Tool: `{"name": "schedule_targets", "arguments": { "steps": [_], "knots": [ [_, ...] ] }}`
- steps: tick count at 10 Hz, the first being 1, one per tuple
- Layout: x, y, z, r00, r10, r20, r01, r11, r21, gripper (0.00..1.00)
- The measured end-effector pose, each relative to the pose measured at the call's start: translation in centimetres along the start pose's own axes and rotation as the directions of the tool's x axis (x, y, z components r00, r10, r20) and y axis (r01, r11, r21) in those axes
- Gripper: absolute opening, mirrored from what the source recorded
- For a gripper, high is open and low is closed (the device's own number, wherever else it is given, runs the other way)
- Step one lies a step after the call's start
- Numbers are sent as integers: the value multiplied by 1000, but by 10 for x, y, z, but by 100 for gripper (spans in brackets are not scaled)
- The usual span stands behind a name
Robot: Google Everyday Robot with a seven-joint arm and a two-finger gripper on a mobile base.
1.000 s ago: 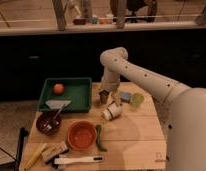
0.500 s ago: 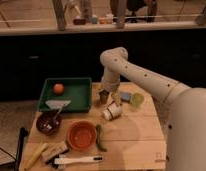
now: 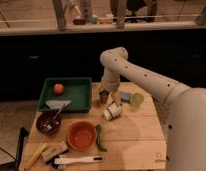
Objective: Place grapes in paper cup
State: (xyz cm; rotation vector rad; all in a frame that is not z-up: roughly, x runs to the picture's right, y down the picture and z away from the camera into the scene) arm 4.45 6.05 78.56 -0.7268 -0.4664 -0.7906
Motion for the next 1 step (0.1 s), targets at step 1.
{"name": "schedule_targets", "arguments": {
  "steps": [1],
  "knots": [
    [0, 0, 0, 1000, 0, 0, 0, 1000, 0, 80]
  ]
}}
